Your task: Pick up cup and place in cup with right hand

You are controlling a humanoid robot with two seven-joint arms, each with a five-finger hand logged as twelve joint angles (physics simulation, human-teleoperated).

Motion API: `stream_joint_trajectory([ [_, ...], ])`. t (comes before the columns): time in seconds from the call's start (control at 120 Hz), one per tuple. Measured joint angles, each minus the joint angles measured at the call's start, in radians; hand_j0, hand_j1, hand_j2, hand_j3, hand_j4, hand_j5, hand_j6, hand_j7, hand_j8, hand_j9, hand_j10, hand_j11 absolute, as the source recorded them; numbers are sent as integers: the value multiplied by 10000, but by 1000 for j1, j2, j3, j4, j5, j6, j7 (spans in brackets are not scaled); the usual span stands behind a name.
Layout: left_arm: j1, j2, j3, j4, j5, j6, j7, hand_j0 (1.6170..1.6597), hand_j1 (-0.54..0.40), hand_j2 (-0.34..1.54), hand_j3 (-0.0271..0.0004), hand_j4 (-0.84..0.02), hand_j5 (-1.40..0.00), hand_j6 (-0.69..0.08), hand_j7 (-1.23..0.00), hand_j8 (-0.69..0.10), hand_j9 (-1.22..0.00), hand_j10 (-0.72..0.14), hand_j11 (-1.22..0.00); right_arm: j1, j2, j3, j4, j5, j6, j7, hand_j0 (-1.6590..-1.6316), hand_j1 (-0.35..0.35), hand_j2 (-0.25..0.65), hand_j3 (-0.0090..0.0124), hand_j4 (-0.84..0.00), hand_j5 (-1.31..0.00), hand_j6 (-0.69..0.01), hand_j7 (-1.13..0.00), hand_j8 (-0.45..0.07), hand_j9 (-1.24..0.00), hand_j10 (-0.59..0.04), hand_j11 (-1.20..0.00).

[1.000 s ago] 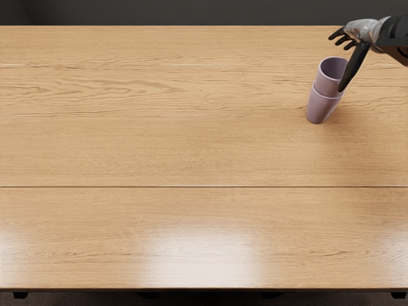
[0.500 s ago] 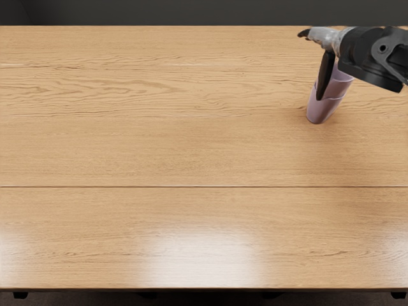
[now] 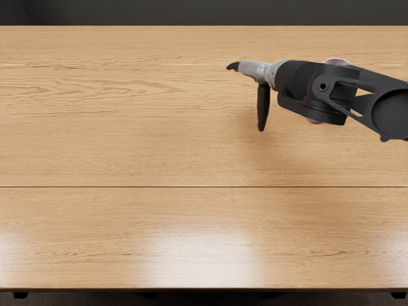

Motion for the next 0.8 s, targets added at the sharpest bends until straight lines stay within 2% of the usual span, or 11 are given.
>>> stream_joint_trajectory([
  [0.15,0,0,0,0,0,0,0,16581,3490,-1,0,-1,0,-1,0,-1,0,0,0,-59,-96,6,161,147,41,4,-16581,-3092,-57,0,-366,-446,-379,-442,-369,-445,-359,-444],
  [0.208,0,0,0,0,0,0,0,16581,3490,-1,0,-1,0,-1,0,-1,0,-1,0,-83,-154,24,214,243,108,35,-16581,-3095,-57,0,-363,-442,-377,-438,-367,-441,-357,-440],
  [0.283,0,0,0,0,0,0,0,16581,3490,-1,0,-1,0,-2,0,-2,0,-1,0,-134,-247,93,251,371,269,86,-16581,-3097,-58,0,-359,-439,-372,-435,-363,-437,-353,-437],
  [0.375,0,0,0,0,0,0,0,16581,3490,-1,0,-1,0,-1,0,-1,0,0,0,-230,-356,184,268,498,393,118,-16581,-3099,-58,0,-354,-435,-366,-432,-357,-434,-349,-434],
  [0.475,0,0,0,0,0,0,0,16581,3490,0,0,-1,0,-1,0,-1,0,0,0,-302,-472,228,273,597,447,145,-16581,-3102,-57,0,-354,-434,-365,-430,-356,-432,-348,-432],
  [0.6,0,0,0,0,0,0,0,16581,3489,0,-1,0,-1,0,0,0,0,1,0,-337,-551,245,249,678,470,163,-16581,-3105,-56,0,-353,-432,-363,-429,-355,-431,-347,-430],
  [0.8,0,0,0,0,0,0,0,16581,3490,1,-1,-1,-1,-1,-1,-1,-1,0,-1,-373,-575,247,239,708,479,163,-16581,-3107,-57,0,-355,-432,-364,-428,-357,-430,-349,-429],
])
